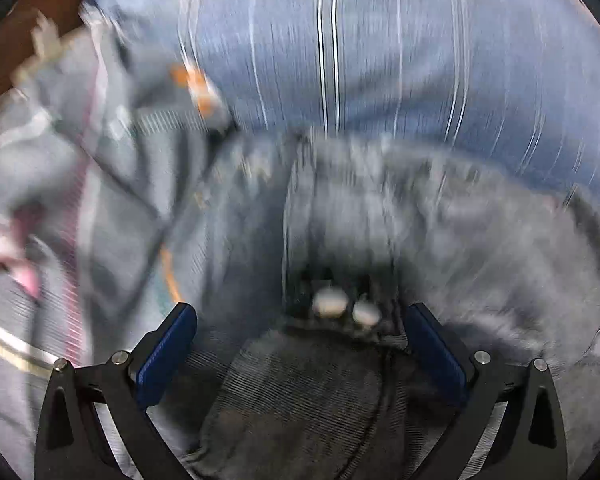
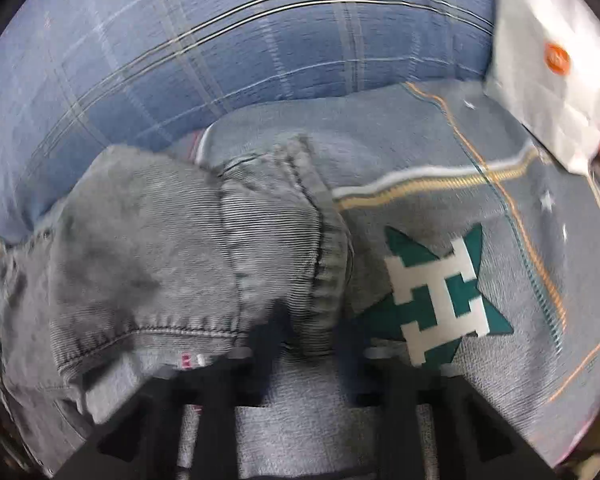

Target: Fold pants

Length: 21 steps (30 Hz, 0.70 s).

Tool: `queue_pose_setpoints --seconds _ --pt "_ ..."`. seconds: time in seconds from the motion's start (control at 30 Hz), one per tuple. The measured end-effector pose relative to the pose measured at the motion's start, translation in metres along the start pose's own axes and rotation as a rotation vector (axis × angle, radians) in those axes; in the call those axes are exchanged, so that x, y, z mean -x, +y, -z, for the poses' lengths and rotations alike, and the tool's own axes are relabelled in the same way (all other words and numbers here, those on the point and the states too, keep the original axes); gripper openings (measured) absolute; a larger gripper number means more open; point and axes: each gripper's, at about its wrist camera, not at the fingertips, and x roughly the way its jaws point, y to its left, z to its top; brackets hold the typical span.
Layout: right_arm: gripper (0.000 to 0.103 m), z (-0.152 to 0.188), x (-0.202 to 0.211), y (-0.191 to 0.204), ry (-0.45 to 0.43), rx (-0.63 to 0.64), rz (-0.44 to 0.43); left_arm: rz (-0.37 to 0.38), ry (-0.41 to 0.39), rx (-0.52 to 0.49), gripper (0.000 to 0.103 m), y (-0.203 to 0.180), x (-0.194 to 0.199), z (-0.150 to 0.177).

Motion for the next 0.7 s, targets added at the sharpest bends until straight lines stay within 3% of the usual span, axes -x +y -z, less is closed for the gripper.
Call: queue_pose_setpoints --seconds 0.07,0.13,0.17,0.23,0.27,0.33,0.37,0.4,0.53,0.63,0.7 --pt "0.017 -0.004 0.022 0.013 -0.042 0.072 0.073 0.056 0.010 0.054 0.103 0.008 -0.004 0.003" --pt "0.017 -0.002 0.052 0.021 -0.084 0.125 0.121 0.075 0.017 0.074 0.103 0.013 -0.005 0.005" --pt "0.017 0.002 0.066 0.023 -0.114 0.170 0.192 0.079 0.017 0.080 0.103 0.015 -0.005 0.007" --pt "0.017 0.013 0.080 0.009 -0.128 0.172 0.249 0.076 0.012 0.078 0.103 0.015 -0.004 0.008" --pt "0.018 0.018 0.076 -0.001 -0.101 0.146 0.238 0.072 0.010 0.075 0.103 0.015 -0.002 0.009" --pt "0.033 0.032 0.039 -0.025 0.072 0.108 0.191 0.067 0.010 0.073 0.103 0.014 -0.002 0.009" --pt "0.036 0.040 0.021 -0.034 0.155 0.105 0.170 0.068 0.009 0.073 0.103 0.014 -0.002 0.009" --pt "0.037 0.047 0.015 -0.040 0.172 0.097 0.150 0.069 0.009 0.074 0.103 0.014 -0.002 0.009" --pt "0.064 0.031 0.059 -0.066 0.007 -0.050 0.047 0.069 0.007 0.077 0.103 0.012 0.000 0.010" --pt "0.071 0.007 0.082 -0.069 -0.096 -0.079 0.017 0.060 0.006 0.074 0.103 0.010 -0.001 0.009" --pt "0.074 -0.013 0.079 -0.070 -0.114 -0.093 -0.018 0.061 0.006 0.073 0.103 0.010 -0.002 0.008"
